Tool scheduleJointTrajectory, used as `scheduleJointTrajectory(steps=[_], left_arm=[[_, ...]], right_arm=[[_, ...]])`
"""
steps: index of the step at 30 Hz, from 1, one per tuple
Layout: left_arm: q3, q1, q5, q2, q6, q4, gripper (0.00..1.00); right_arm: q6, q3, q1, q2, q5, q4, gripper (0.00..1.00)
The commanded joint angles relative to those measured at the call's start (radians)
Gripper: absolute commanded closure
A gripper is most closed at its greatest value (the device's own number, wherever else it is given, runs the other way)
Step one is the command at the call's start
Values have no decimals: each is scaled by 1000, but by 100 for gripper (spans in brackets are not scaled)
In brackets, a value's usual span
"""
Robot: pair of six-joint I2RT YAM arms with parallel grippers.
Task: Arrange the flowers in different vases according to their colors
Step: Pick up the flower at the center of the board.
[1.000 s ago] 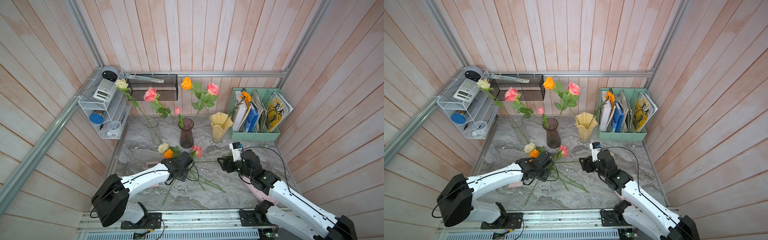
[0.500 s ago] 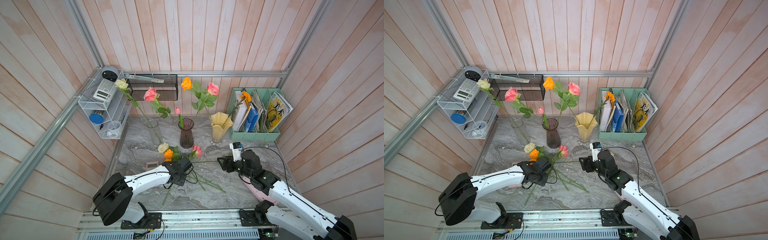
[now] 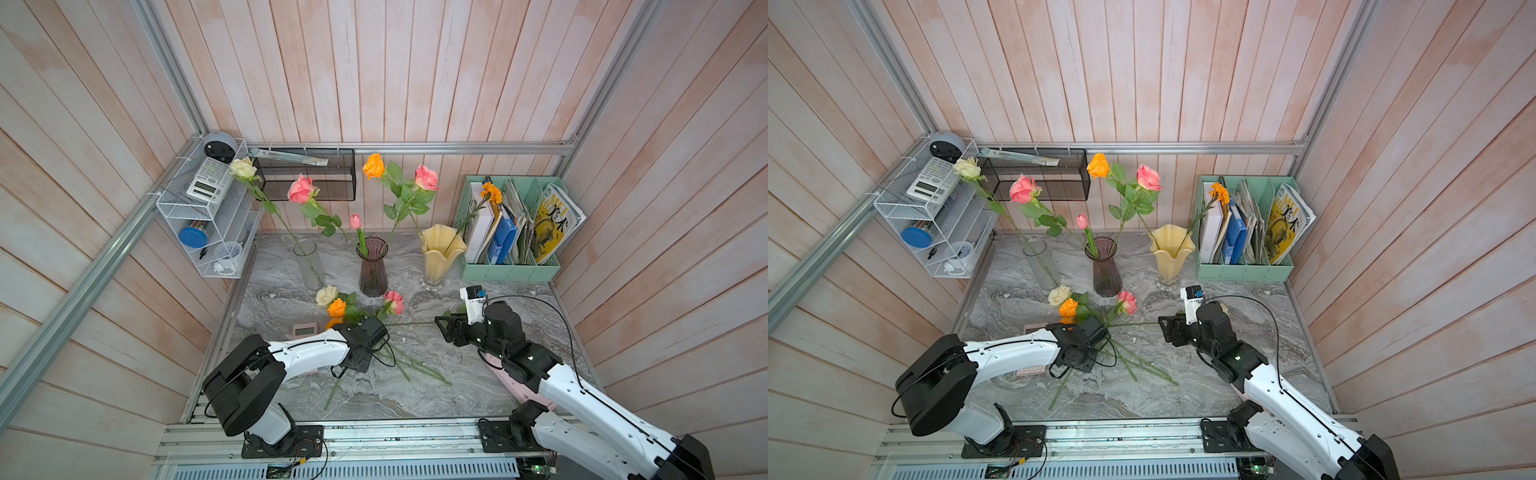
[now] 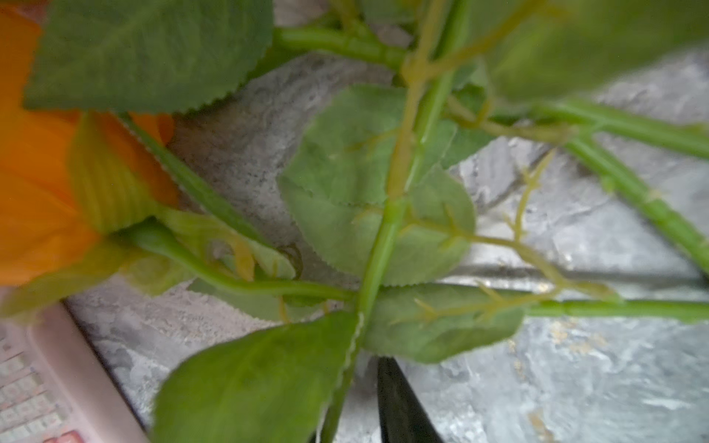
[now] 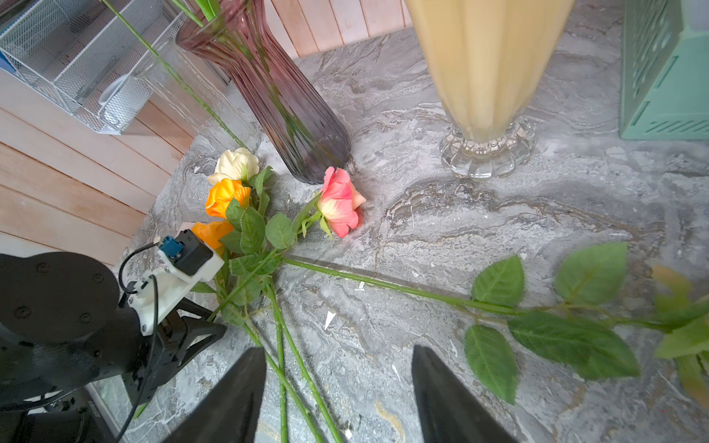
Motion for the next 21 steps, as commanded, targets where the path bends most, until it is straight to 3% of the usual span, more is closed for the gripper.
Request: scheduleJointTrajectory(steps=[1,4,10,21], left_arm=[[11,-1,-17,38,-11,10,77],[16,-3,-7,18,-16,12,87],[58,-8,9,-32,-8,-24,96],[148,-82,62,-183,-13,-118,100]], right_arm=[[-1,-17,-4,-23,-5,0,33],[-1,-20,-5,-26,-5,-1,33],[3,-30,-4,-23,-5,14,33],[14,-33,-4,49,-13,55,33]])
